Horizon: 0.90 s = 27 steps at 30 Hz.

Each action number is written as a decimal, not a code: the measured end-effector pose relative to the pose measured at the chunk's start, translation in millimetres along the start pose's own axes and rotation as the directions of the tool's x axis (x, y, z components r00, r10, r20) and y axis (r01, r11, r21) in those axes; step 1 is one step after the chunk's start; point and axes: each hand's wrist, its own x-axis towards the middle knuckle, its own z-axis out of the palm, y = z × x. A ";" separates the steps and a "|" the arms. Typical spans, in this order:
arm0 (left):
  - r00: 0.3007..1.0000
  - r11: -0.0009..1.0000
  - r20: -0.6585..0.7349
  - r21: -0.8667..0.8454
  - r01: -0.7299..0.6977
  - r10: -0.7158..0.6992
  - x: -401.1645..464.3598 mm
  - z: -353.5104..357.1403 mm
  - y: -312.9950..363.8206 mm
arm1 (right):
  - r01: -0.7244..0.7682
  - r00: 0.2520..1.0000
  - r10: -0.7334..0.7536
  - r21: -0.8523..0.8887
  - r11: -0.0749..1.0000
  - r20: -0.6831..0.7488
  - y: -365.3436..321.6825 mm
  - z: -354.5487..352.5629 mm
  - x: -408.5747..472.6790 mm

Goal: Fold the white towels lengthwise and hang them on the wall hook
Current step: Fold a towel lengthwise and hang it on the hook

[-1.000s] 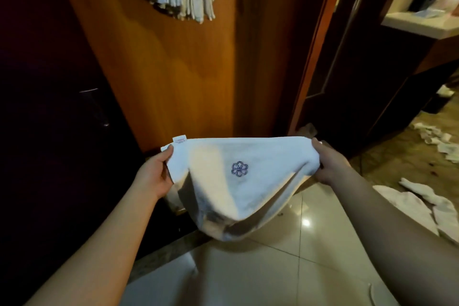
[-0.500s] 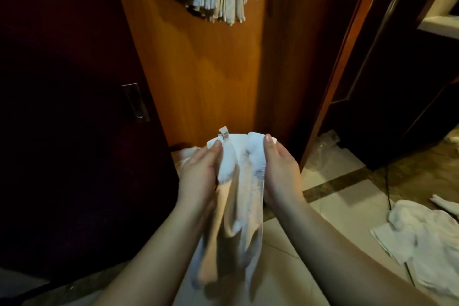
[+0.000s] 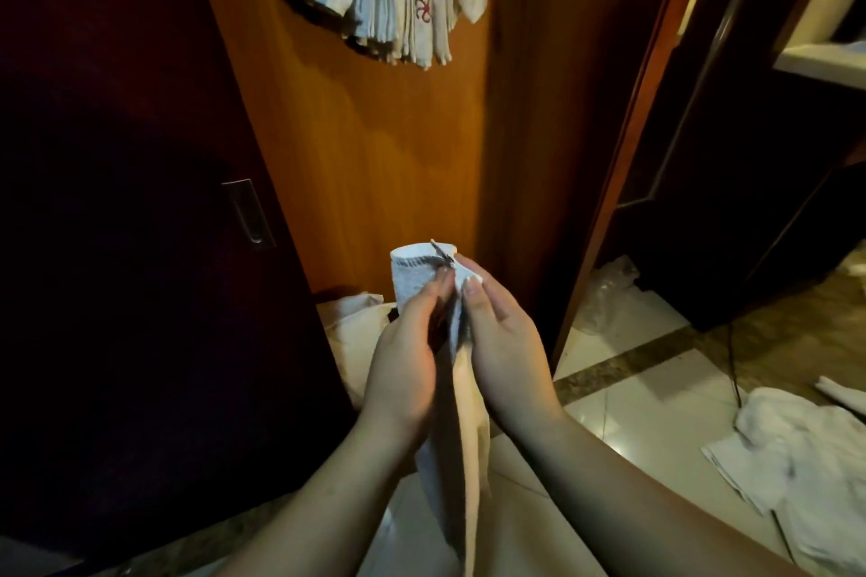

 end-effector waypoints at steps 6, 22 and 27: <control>0.996 0.988 0.091 -0.153 -0.001 0.015 0.5 15.6 0.8 | 0.069 0.997 -0.070 0.010 0.998 0.039 -5.1 -21.5 5.8; 0.909 0.351 0.391 0.839 -0.416 0.144 69.4 -59.9 17.3 | 0.176 0.984 -0.177 -0.079 0.981 -0.012 -13.2 -80.1 45.1; 0.869 0.091 0.466 0.870 -0.484 0.164 76.8 -80.2 53.4 | 0.190 0.979 -0.201 -0.185 0.964 -0.040 -6.9 -101.7 49.5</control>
